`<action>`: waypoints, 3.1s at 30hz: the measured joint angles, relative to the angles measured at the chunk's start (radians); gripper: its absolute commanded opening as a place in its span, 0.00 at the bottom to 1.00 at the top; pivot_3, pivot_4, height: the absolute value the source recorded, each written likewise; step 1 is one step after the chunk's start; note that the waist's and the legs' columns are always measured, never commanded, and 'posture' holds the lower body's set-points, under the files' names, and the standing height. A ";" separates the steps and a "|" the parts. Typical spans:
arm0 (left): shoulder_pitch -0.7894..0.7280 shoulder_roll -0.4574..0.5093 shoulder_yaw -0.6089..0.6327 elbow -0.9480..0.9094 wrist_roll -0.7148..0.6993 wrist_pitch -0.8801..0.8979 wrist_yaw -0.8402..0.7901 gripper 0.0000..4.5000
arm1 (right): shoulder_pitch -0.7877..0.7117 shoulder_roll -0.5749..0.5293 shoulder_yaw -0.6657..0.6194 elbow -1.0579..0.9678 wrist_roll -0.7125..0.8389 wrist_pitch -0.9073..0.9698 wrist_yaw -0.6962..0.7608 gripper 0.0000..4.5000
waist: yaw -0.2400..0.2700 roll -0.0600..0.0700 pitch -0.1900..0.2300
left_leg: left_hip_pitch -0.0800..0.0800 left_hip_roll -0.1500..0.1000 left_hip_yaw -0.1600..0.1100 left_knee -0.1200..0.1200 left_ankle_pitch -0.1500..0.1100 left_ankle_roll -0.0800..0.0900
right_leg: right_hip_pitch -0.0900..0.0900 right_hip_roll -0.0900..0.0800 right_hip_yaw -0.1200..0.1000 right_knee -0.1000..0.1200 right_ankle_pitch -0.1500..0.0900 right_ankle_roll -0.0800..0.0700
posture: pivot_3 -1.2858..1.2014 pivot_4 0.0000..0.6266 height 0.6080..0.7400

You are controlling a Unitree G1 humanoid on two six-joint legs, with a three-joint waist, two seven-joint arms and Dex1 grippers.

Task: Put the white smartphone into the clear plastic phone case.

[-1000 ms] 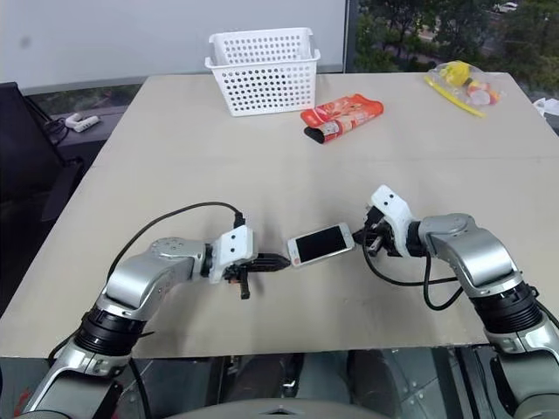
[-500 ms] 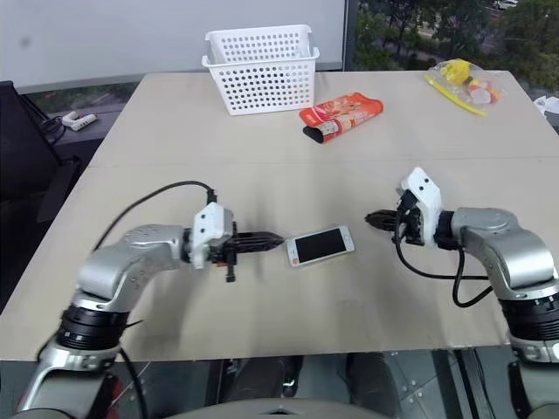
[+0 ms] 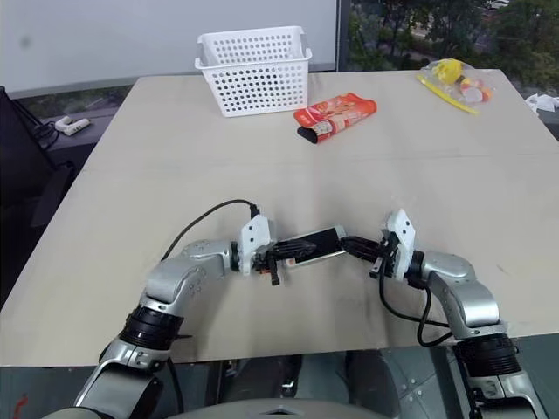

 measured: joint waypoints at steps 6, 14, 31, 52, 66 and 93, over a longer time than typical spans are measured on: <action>0.001 0.010 0.000 0.006 0.002 -0.005 0.001 0.00 | -0.027 0.004 0.033 0.087 -0.051 -0.125 0.027 0.02 | -0.004 -0.001 -0.003 | 0.004 0.000 0.000 0.000 0.000 0.000 | 0.003 0.000 0.000 0.000 0.000 0.000 | 0.52 0.24 1.00; 0.011 0.011 -0.003 0.012 0.024 -0.005 0.019 0.00 | -0.111 0.007 0.117 0.189 -0.146 -0.172 0.015 0.02 | -0.016 -0.009 -0.015 | 0.023 0.003 0.000 -0.003 -0.003 -0.004 | 0.019 -0.003 0.002 -0.002 -0.005 0.000 | 0.52 0.24 1.00; 0.036 0.016 -0.002 0.023 0.045 0.004 0.023 0.00 | -0.190 -0.093 0.217 0.058 -0.213 0.185 0.004 0.02 | -0.009 -0.016 -0.053 | 0.032 0.002 -0.003 -0.014 -0.005 -0.006 | 0.033 -0.010 0.000 -0.017 -0.006 0.000 | 0.52 0.24 1.00; 0.035 0.017 -0.003 0.026 0.080 -0.004 0.022 0.00 | -0.224 -0.078 0.317 0.040 -0.379 0.087 -0.008 0.02 | -0.016 -0.017 -0.065 | 0.035 0.005 -0.006 -0.027 -0.008 -0.012 | 0.033 -0.010 -0.004 -0.019 -0.010 -0.006 | 0.52 0.24 1.00; 0.038 0.017 -0.004 0.029 0.089 -0.004 0.022 0.00 | -0.209 -0.096 0.330 0.199 -0.467 -0.338 -0.006 0.02 | -0.014 -0.017 -0.069 | 0.033 0.005 -0.008 -0.027 -0.009 -0.012 | 0.036 -0.010 -0.007 -0.027 -0.010 -0.006 | 0.52 0.24 1.00; 0.051 0.003 0.067 -0.018 0.059 -0.068 0.019 0.00 | -0.021 -0.080 0.169 0.246 -0.163 -0.453 0.066 0.44 | 0.002 -0.003 -0.048 | 0.018 0.013 0.002 -0.040 -0.009 -0.011 | 0.028 -0.009 -0.007 -0.032 -0.016 -0.007 | 0.52 0.24 1.00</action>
